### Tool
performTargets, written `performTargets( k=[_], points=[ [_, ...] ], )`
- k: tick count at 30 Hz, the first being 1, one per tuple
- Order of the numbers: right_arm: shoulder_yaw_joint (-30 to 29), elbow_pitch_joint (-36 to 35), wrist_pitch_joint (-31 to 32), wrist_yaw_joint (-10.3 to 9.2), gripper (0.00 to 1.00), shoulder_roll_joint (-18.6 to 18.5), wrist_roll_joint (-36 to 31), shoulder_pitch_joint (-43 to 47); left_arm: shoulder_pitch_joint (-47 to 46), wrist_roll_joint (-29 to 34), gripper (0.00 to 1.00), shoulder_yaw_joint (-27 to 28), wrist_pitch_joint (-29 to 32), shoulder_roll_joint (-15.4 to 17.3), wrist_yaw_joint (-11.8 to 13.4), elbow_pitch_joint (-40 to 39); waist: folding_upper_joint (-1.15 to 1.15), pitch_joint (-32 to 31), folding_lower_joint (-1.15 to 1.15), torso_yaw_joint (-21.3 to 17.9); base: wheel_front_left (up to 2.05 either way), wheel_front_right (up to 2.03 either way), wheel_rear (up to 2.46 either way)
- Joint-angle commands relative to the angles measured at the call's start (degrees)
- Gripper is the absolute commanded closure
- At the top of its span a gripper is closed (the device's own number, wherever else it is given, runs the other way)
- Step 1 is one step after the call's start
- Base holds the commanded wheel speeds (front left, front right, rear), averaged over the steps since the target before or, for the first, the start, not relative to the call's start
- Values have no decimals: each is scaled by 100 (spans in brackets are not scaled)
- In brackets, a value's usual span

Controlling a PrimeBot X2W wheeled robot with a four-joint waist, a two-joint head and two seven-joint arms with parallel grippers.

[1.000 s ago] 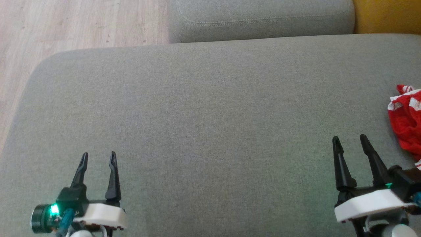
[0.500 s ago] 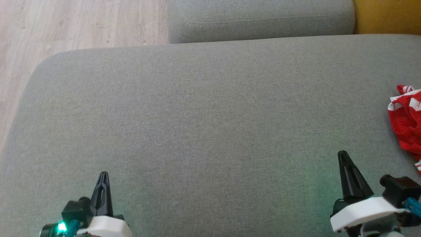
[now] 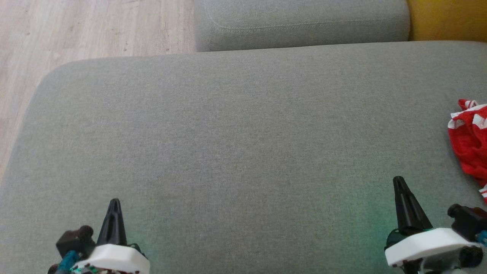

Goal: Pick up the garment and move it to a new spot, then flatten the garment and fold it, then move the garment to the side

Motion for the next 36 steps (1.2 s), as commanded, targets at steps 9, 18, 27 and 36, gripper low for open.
performTargets(
  k=[9,18,27,36],
  points=[
    [-3,-43,5,-1,100,-106,701,-358,-266,-591,100,281,125,-37,-155,-190,0,-20,0,1,0,0,0],
    [-15,77,21,-1,100,-129,1313,-459,-302,-1121,100,438,248,-115,-290,-209,0,-41,0,2,0,0,0],
    [-33,198,43,-2,100,-148,1918,-560,-338,-1650,100,596,371,-194,-423,-226,0,-62,0,3,0,0,0],
    [-57,320,69,-2,100,-162,2517,-661,-375,-2178,100,754,494,-272,-557,-241,0,-83,0,4,0,0,0]
  ],
)
